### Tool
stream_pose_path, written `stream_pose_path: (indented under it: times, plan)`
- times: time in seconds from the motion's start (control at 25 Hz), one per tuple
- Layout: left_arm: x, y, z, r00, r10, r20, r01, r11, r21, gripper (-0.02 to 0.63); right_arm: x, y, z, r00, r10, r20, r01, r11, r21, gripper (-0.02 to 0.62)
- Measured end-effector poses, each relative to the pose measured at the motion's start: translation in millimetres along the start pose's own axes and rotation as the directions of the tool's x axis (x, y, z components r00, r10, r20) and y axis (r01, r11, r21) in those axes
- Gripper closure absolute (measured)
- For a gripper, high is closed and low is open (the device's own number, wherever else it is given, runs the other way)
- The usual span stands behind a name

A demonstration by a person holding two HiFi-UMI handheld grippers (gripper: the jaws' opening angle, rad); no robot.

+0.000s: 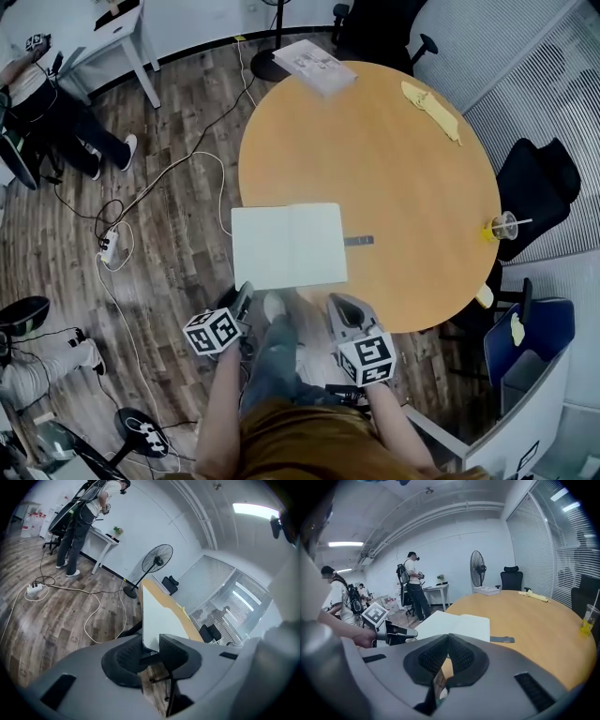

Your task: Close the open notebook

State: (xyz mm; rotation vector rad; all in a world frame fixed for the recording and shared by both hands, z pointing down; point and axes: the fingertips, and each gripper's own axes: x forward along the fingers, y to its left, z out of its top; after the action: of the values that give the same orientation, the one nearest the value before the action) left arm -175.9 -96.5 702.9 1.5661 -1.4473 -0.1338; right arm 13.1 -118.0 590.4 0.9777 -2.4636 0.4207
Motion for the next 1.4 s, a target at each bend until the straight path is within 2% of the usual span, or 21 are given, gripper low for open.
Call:
stream_pose_path:
  times: [0.6, 1.4]
  plan:
    - [-14, -27, 15, 1.000, -0.009, 0.001, 0.009, 0.996, 0.090, 0.518, -15, 8, 30, 0.997, -0.019, 0.080, 0.021, 0.999, -0.026, 0.583]
    - [-21, -70, 41, 0.999, -0.039, 0.003, 0.038, 0.973, 0.227, 0.558, -23, 3, 59, 0.984, -0.057, 0.169, 0.061, 0.998, -0.021, 0.583]
